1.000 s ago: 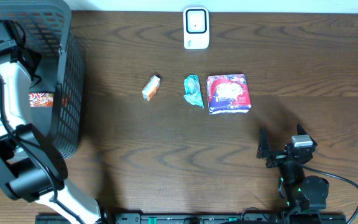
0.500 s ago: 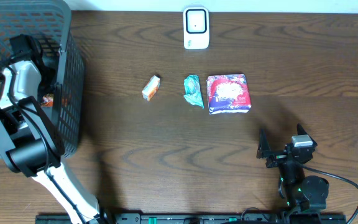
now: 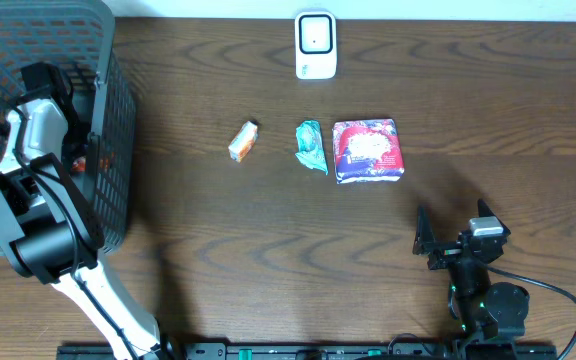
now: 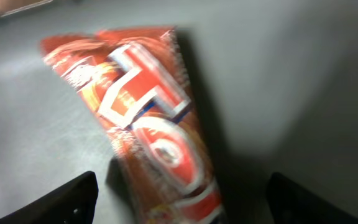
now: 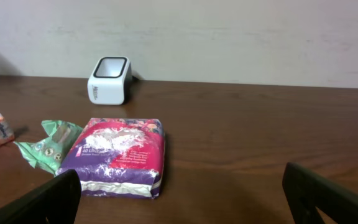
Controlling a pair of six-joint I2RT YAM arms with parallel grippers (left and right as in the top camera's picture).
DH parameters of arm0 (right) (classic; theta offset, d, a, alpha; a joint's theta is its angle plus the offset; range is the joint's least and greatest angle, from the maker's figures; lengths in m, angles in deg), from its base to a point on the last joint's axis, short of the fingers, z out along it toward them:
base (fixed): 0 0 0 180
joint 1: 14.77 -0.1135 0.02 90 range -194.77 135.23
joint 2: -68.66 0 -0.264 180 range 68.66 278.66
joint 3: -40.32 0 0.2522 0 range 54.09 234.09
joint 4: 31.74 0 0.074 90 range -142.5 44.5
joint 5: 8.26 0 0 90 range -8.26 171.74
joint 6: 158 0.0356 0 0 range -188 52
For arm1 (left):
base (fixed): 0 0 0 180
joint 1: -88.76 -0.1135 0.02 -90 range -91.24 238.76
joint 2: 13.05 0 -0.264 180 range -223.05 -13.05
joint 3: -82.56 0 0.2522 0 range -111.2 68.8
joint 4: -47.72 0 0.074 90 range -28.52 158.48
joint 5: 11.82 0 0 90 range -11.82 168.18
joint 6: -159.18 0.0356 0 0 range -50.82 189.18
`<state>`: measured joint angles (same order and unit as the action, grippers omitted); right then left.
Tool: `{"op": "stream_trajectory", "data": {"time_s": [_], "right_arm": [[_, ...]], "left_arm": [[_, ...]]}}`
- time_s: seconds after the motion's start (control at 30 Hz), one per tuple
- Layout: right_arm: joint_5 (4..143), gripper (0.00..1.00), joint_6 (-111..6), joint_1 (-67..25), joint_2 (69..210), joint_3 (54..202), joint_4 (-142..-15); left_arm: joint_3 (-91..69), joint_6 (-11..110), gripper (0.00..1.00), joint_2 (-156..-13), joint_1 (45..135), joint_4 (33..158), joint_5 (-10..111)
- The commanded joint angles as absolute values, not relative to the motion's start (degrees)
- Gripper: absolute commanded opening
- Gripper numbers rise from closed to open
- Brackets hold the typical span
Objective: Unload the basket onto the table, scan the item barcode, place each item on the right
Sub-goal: 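Grasp the red 'Top' wafer bar with the left gripper and lift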
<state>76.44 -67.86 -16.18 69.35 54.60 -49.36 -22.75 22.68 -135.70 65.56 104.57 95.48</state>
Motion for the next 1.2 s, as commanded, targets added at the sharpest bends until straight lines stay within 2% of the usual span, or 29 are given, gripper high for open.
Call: {"op": "stream_trajectory", "data": {"time_s": [0.0, 0.03, 0.13, 0.3, 0.33, 0.37, 0.4, 0.47, 0.5, 0.53, 0.57, 0.67, 0.7, 0.73, 0.8, 0.83, 1.17], "right_arm": [[76.71, 0.99, -68.49, -16.69, 69.05, 54.40, -49.49], [76.71, 0.99, -68.49, -16.69, 69.05, 54.40, -49.49], [76.71, 0.99, -68.49, -16.69, 69.05, 54.40, -49.49], [76.71, 0.99, -68.49, -16.69, 69.05, 54.40, -49.49], [76.71, 0.99, -68.49, -16.69, 69.05, 54.40, -49.49], [76.71, 0.99, -68.49, -16.69, 69.05, 54.40, -49.49], [76.71, 0.99, -68.49, -16.69, 69.05, 54.40, -49.49], [76.71, 0.99, -68.49, -16.69, 69.05, 54.40, -49.49], [76.71, 0.99, -68.49, -16.69, 69.05, 54.40, -49.49], [76.71, 0.99, -68.49, -16.69, 69.05, 54.40, -49.49], [76.71, 0.99, -68.49, -16.69, 69.05, 54.40, -49.49], [76.71, 0.99, -68.49, -16.69, 69.05, 54.40, -49.49], [76.71, 0.99, -68.49, -16.69, 69.05, 54.40, -49.49], [76.71, 0.99, -68.49, -16.69, 69.05, 54.40, -49.49], [76.71, 0.99, -68.49, -16.69, 69.05, 54.40, -49.49], [76.71, 0.99, -68.49, -16.69, 69.05, 54.40, -49.49], [76.71, 0.99, -68.49, -16.69, 69.05, 54.40, -49.49]], "left_arm": [[-20.65, 23.53, 0.81, -137.40, 65.36, 108.44, 95.64], [-20.65, 24.06, 0.77, -137.40, 65.36, 109.16, 95.64], [-20.60, 27.68, 0.48, -137.40, 65.36, 110.15, 95.64], [-20.60, 31.31, 0.46, -137.40, 65.36, 110.74, 95.64], [-20.60, 31.68, 0.44, -137.40, 65.36, 110.76, 95.64], [-20.60, 31.71, 0.37, -137.40, 65.36, 110.85, 95.61], [-20.60, 31.71, 0.35, -137.40, 65.36, 110.98, 95.61], [-20.60, 31.71, 0.36, -137.40, 65.36, 110.96, 95.61], [-20.60, 31.68, 0.44, -137.40, 65.36, 110.93, 95.61], [-20.60, 31.68, 0.62, -137.40, 65.36, 110.89, 95.61], [-20.60, 31.68, 0.66, -137.40, 65.34, 110.76, 95.61], [-20.56, 31.68, 0.67, -137.40, 65.36, 110.52, 95.61], [-20.56, 31.68, 0.57, -137.40, 65.36, 110.52, 95.61], [-20.56, 31.71, 0.38, -137.40, 65.36, 110.54, 95.61], [-20.56, 31.68, 0.10, -137.40, 65.36, 110.71, 95.61], [-20.56, 31.71, 0.08, -137.40, 65.36, 110.76, 95.61], [-24.01, 37.06, 0.07, -130.89, 65.30, 110.45, 95.64]]}}
